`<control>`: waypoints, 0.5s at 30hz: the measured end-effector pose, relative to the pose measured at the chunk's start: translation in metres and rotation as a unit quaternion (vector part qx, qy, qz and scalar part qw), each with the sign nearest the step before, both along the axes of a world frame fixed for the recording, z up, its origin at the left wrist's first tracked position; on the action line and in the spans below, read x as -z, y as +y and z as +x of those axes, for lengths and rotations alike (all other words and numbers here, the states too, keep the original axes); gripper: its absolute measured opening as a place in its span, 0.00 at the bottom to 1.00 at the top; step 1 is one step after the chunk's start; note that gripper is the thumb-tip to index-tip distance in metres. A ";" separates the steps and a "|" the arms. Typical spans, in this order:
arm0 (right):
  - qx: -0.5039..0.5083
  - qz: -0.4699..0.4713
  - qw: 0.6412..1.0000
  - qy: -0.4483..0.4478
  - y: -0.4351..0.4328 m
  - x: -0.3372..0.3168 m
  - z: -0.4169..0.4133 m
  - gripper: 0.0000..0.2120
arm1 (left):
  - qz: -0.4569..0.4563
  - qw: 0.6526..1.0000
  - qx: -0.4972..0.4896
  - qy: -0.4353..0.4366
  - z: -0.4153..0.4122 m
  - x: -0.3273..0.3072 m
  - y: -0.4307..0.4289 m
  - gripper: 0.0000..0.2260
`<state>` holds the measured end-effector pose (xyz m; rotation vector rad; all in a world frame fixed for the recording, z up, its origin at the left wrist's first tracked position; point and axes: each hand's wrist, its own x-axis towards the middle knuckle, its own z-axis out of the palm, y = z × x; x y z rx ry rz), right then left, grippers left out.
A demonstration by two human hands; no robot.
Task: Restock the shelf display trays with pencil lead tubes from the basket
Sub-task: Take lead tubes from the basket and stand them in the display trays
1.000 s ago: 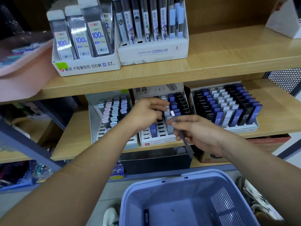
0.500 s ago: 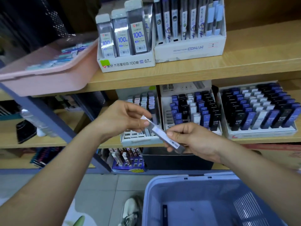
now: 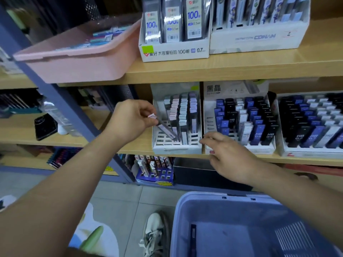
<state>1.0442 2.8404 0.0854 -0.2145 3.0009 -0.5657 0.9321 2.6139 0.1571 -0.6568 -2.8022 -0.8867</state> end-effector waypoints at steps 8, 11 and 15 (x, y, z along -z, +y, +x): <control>-0.030 0.077 0.995 -0.048 -0.010 0.012 0.001 0.28 | -0.078 0.995 0.053 0.020 0.006 0.005 0.015 0.10; -0.036 0.090 0.995 -0.038 -0.008 0.015 0.001 0.29 | -0.095 0.993 0.065 0.016 0.004 0.002 0.019 0.12; -0.038 0.083 0.995 -0.046 -0.009 0.017 -0.002 0.31 | -0.119 0.990 0.081 0.001 0.003 -0.004 0.021 0.10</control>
